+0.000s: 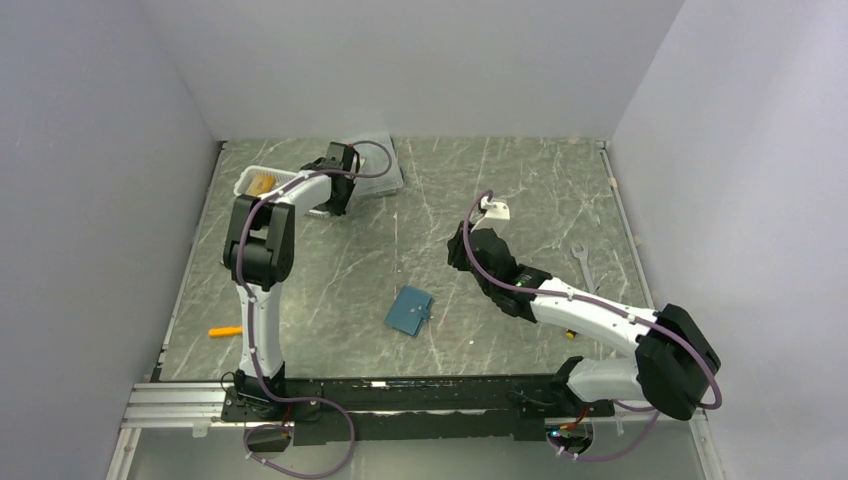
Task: Put the credit cards into the card holder
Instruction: Move the storage box to the center of the board.
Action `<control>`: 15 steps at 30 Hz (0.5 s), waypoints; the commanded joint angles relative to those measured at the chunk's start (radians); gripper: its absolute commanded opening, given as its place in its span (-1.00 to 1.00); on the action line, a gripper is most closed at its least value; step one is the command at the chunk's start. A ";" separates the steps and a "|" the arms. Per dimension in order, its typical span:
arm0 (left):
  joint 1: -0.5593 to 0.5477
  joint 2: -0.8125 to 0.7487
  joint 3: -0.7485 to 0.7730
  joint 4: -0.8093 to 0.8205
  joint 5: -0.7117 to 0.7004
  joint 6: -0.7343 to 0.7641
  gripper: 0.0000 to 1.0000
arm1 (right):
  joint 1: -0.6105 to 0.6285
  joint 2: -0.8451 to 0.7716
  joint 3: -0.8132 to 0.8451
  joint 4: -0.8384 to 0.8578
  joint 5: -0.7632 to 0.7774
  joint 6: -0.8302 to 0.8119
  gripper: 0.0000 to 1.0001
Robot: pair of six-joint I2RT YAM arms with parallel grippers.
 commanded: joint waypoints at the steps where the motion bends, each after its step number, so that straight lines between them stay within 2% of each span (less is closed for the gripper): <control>1: -0.024 -0.099 -0.059 -0.034 0.021 -0.025 -0.55 | -0.004 -0.039 -0.003 0.002 0.026 -0.010 -0.29; 7: -0.076 -0.189 -0.135 -0.070 0.092 -0.076 -0.59 | -0.004 -0.039 0.005 -0.026 0.023 -0.009 -0.30; 12: -0.167 -0.231 -0.184 -0.105 0.151 -0.121 -0.60 | -0.005 -0.055 0.000 -0.031 0.040 -0.031 -0.30; 15: -0.214 -0.231 -0.190 -0.125 0.200 -0.199 -0.60 | -0.004 -0.070 -0.021 -0.032 0.048 -0.016 -0.30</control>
